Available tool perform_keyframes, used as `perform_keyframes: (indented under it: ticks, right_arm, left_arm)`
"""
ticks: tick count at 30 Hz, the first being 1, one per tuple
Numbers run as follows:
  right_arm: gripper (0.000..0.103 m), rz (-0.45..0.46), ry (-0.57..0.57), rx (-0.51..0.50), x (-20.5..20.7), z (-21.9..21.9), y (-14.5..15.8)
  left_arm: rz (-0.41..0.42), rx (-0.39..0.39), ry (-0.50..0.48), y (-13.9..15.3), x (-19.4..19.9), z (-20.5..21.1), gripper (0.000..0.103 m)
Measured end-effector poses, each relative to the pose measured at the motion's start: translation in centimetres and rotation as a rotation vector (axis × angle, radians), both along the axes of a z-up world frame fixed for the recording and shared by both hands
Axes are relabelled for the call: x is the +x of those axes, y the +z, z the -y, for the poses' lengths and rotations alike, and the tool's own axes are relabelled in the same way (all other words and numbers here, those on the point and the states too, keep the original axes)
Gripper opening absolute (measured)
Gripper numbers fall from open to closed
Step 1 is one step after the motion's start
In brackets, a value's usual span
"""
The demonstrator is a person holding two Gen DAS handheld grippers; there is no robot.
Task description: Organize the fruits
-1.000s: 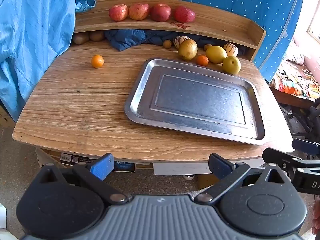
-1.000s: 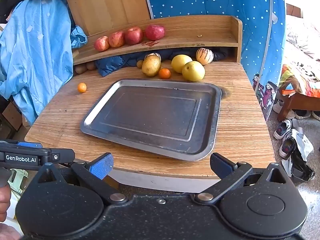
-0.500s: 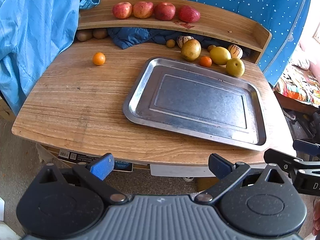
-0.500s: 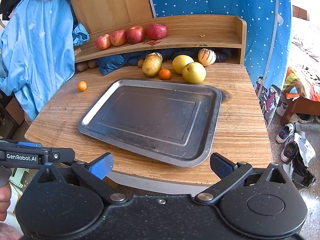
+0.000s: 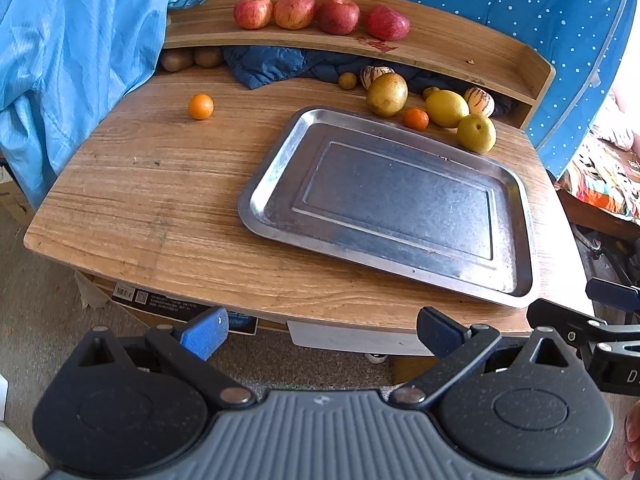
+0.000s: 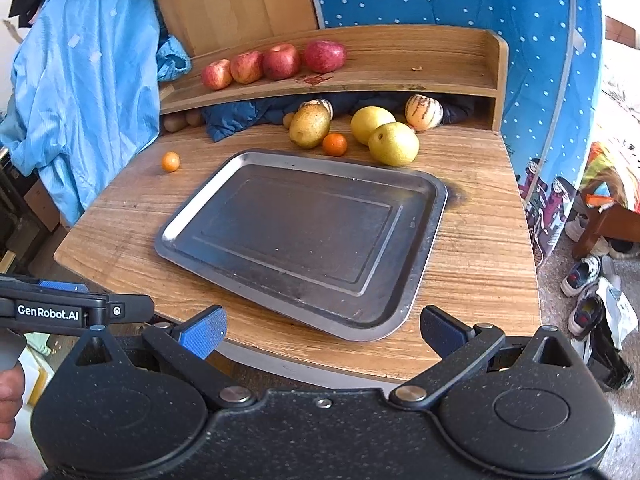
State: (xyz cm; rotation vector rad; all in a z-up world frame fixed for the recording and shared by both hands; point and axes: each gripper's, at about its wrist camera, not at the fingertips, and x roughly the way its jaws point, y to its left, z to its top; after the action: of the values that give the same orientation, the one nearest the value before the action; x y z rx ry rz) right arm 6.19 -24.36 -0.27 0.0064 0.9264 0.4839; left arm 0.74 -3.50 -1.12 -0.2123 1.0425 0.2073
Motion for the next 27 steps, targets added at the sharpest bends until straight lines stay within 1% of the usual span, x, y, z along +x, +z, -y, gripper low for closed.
perform_keyframes:
  ticks: [9,17,22,27]
  right_arm:
    - [0.102,0.024,0.105,-0.017,0.3,0.7,0.2]
    - [0.102,0.027,0.162,-0.014,1.0,2.4,-0.1]
    - [0.102,0.022,0.188,0.009,1.6,3.4,-0.3]
    - [0.102,0.017,0.195,0.06,2.0,3.8,-0.3]
  left_arm:
    - [0.0,-0.017,0.047,-0.5,-0.1,1.7,0.102]
    - [0.001,-0.021,0.099,-0.9,-0.3,3.5,0.102]
    - [-0.008,-0.004,0.126,-0.7,-0.4,4.6,0.102]
    - [-0.029,0.034,0.138,0.2,-0.6,5.2,0.102]
